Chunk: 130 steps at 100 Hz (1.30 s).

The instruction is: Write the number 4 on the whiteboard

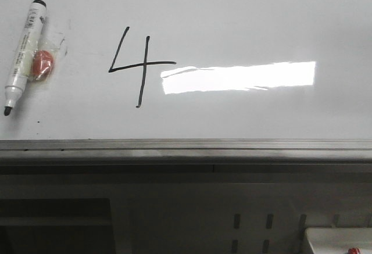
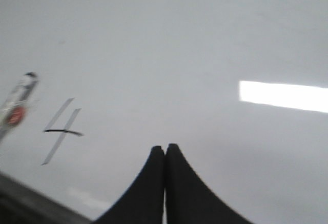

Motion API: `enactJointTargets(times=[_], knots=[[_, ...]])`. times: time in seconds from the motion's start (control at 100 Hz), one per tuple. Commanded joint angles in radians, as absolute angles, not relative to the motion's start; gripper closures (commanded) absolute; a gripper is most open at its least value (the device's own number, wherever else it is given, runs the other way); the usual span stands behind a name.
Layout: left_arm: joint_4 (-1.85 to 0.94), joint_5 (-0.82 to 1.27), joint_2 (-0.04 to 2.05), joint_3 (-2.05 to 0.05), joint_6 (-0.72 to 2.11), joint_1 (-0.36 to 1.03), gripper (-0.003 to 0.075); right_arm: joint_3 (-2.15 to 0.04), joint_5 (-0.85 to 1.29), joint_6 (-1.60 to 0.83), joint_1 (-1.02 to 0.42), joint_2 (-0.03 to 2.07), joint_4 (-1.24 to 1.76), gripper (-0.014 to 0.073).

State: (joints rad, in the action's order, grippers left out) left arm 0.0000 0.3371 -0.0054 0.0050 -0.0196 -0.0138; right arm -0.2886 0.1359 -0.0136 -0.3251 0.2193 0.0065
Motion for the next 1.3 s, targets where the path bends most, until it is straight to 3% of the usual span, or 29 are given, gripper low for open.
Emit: enactJointTargets(times=[0.0, 0.14, 0.26, 0.53, 0.63, 1.289], knots=[[0.000, 0.291, -0.031, 0.039, -0.029, -0.015, 0.0741, -0.309, 0.048, 0.000, -0.169, 0.228, -0.012, 0.0658], [0.000, 0.291, -0.031, 0.039, -0.029, -0.015, 0.0741, -0.281, 0.048, 0.000, 0.050, 0.205, -0.012, 0.0658], [0.000, 0.291, -0.031, 0.039, -0.029, -0.015, 0.0741, -0.195, 0.048, 0.000, 0.126, 0.162, -0.012, 0.0658], [0.000, 0.291, -0.031, 0.039, -0.029, -0.015, 0.0741, 0.039, 0.141, 0.000, 0.131, -0.014, -0.012, 0.0658], [0.000, 0.291, -0.030, 0.039, -0.029, -0.015, 0.0741, 0.035, 0.323, 0.000, 0.131, -0.025, -0.010, 0.0658], [0.000, 0.291, -0.030, 0.039, -0.029, -0.015, 0.0741, 0.035, 0.316, 0.000, 0.131, -0.027, -0.010, 0.0658]])
